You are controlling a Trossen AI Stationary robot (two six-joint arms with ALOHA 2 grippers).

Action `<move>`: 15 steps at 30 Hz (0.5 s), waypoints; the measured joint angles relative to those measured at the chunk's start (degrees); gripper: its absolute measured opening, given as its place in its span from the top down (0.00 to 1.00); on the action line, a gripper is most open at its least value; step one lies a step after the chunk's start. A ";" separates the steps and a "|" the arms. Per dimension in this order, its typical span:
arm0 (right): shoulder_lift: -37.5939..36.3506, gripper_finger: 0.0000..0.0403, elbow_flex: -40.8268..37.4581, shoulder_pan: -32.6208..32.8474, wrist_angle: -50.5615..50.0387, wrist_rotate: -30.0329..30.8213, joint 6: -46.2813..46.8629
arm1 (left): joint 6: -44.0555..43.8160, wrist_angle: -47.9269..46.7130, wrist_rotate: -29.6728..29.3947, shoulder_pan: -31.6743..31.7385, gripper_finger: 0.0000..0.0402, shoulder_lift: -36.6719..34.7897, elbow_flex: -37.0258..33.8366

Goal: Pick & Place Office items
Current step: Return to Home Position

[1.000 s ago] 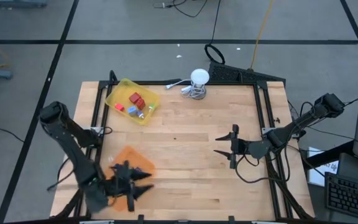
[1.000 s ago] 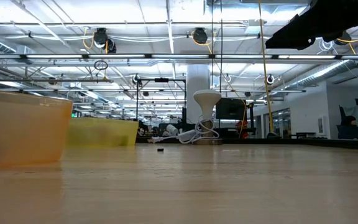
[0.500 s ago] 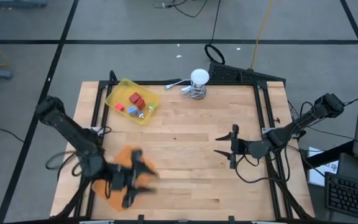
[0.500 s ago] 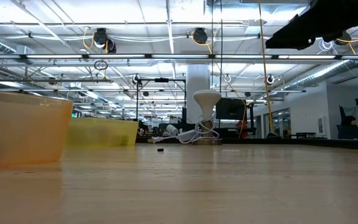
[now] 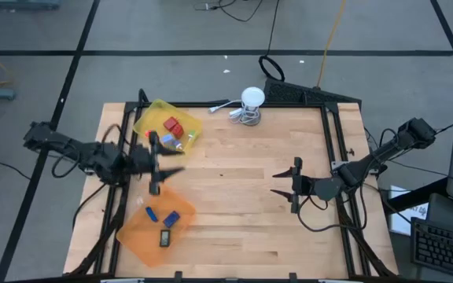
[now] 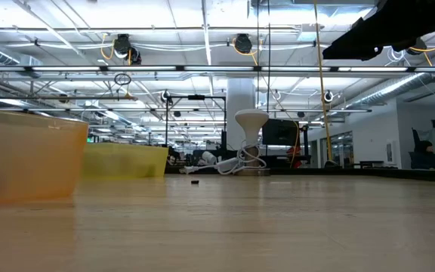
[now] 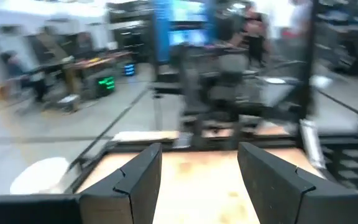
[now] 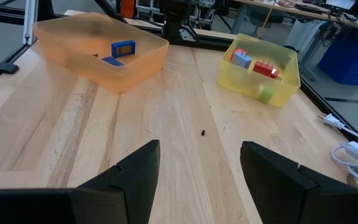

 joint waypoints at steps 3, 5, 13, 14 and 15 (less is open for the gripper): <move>0.00 0.47 0.00 0.00 0.00 0.00 -0.01 | -2.89 3.70 0.02 5.26 0.47 -7.47 -8.07; 0.00 0.47 0.00 0.00 -0.02 0.02 -0.01 | -4.07 6.57 0.25 7.78 0.47 -13.37 -13.10; 0.00 0.47 0.02 0.00 -0.13 0.02 -1.09 | -4.89 17.97 0.81 11.02 0.47 -32.78 -30.56; -0.02 0.47 0.02 0.00 -0.20 0.02 -1.11 | -4.88 18.45 0.84 11.08 0.47 -34.35 -31.94; -0.02 0.47 0.00 0.00 -0.22 0.02 -1.11 | -4.65 18.87 0.86 11.07 0.47 -36.05 -33.35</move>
